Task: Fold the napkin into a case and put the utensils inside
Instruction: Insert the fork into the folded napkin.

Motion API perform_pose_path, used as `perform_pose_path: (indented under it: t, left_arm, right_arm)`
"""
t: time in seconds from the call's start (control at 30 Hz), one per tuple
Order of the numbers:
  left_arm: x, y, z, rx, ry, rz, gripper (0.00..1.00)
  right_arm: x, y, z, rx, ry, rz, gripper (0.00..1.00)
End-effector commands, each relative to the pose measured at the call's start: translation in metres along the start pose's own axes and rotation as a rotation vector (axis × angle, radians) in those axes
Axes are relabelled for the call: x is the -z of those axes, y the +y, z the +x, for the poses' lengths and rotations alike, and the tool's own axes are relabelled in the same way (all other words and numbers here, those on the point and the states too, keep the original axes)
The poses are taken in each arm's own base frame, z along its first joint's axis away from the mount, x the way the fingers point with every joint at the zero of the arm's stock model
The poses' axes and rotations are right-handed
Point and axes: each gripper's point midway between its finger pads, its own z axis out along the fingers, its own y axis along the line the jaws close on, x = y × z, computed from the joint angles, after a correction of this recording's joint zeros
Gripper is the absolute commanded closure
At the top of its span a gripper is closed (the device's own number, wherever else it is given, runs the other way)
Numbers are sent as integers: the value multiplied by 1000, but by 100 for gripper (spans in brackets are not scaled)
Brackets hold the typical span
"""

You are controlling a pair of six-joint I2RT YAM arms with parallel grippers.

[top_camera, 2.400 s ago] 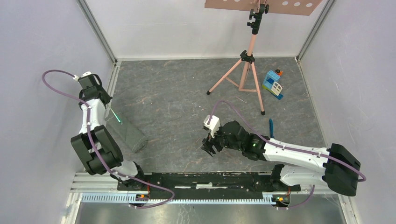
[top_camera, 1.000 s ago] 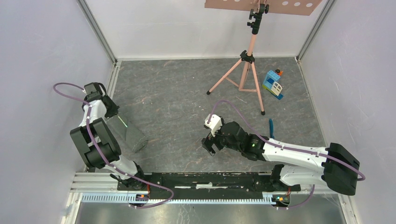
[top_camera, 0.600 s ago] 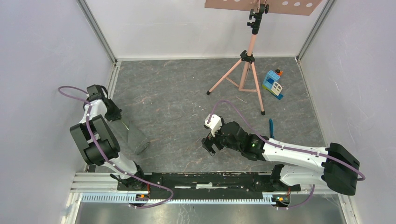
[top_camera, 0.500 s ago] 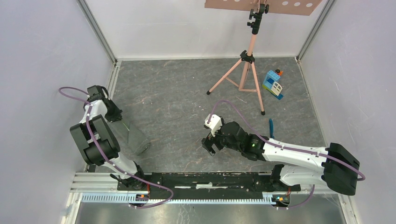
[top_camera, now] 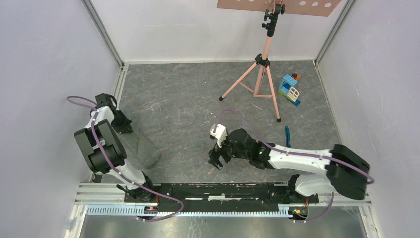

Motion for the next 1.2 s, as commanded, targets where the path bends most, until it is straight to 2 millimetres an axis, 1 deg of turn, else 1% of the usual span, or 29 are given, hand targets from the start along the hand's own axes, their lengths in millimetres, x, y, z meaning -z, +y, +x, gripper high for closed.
perform_pose_path:
  t: [0.0, 0.07, 0.1, 0.13, 0.2, 0.23, 0.33, 0.37, 0.43, 0.5, 0.53, 0.63, 0.67, 0.77, 0.83, 0.93, 0.97, 1.0, 1.07, 1.1, 1.17]
  left_arm:
    - [-4, 2, 9, 4, 43, -10, 98]
    - [-6, 0, 9, 13, 47, 3, 98]
    - [-6, -1, 10, 20, 49, 11, 98]
    - [-6, -3, 10, 22, 48, 20, 98]
    - [-7, -6, 12, 21, 59, 37, 98]
    - [-7, -6, 14, 16, 65, 42, 98]
    - [-5, -5, 14, 6, 62, 37, 98]
    - [-4, -5, 14, 4, 61, 35, 98]
    - [-3, -4, 14, 5, 58, 35, 98]
    - [-4, -7, 15, 9, 61, 49, 98]
    - [-4, -8, 17, 10, 65, 54, 98]
    - [-5, -6, 19, -3, 78, 51, 98]
    - [-6, -5, 20, -6, 81, 47, 98]
    - [-5, -6, 21, -6, 85, 54, 98]
    - [-3, -5, 22, -5, 86, 48, 98]
    - [-1, -4, 22, -9, 86, 45, 98]
    - [0, -4, 22, -8, 86, 43, 98]
    - [0, -4, 24, -8, 90, 42, 98]
    - [-1, -3, 26, -9, 98, 40, 98]
    - [0, -3, 26, -11, 100, 38, 98]
    - [-1, -2, 29, -11, 105, 38, 98]
  right_arm:
    - [-29, 38, -26, -76, -60, -208, 8]
    - [-44, 53, -38, -125, -92, -285, 13]
    - [-50, 60, -49, -136, -124, -315, 14]
    - [-58, 66, -54, -145, -137, -337, 15]
    - [-75, 78, -67, -128, -154, -364, 17]
    - [-86, 85, -71, -118, -153, -382, 19]
    - [-113, 104, -89, -120, -191, -459, 33]
    - [-123, 110, -90, -120, -189, -479, 38]
    - [-141, 121, -101, -114, -204, -512, 46]
    - [-158, 134, -112, -111, -211, -548, 59]
    - [-170, 138, -109, -112, -193, -556, 63]
    - [-196, 149, -109, -110, -175, -560, 65]
    - [-203, 151, -106, -114, -161, -555, 66]
    - [-226, 149, -97, -136, -116, -526, 77]
    - [-233, 150, -89, -143, -80, -529, 85]
    - [-232, 147, -84, -161, -76, -512, 88]
    - [-235, 144, -80, -168, -54, -491, 89]
    - [-241, 142, -78, -175, -32, -474, 93]
    - [-248, 141, -61, -209, 38, -462, 97]
    - [-249, 142, -53, -229, 60, -461, 97]
    - [-252, 142, -44, -247, 85, -459, 97]
